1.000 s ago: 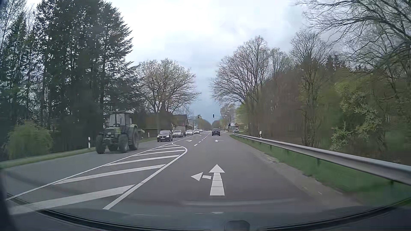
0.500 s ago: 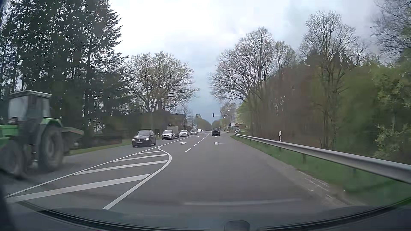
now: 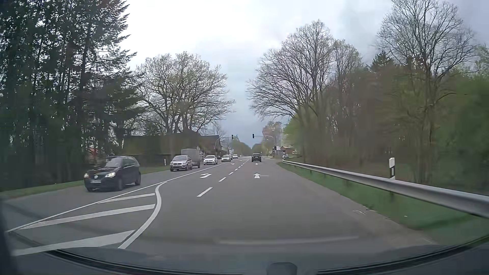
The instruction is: Follow the waypoints while adhering to traffic rules and regulations
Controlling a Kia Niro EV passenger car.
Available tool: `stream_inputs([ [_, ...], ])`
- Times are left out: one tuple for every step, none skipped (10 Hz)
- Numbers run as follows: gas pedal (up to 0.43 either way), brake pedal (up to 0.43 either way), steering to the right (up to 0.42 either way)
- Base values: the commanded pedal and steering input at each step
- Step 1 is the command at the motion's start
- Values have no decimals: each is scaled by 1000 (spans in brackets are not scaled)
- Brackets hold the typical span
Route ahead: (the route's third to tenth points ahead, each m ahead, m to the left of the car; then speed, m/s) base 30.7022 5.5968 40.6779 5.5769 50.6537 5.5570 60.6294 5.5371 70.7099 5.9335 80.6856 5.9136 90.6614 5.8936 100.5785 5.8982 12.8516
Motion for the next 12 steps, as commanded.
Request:
stream_inputs([
  [169,0,-2],
  [169,0,-2],
  [169,0,-2],
  [177,0,-2],
  [177,0,-2],
  [177,0,-2],
  [177,0,-2],
  [177,0,-2],
  [169,0,-2],
  [169,0,-2],
  [169,0,-2],
  [169,0,-2],
])
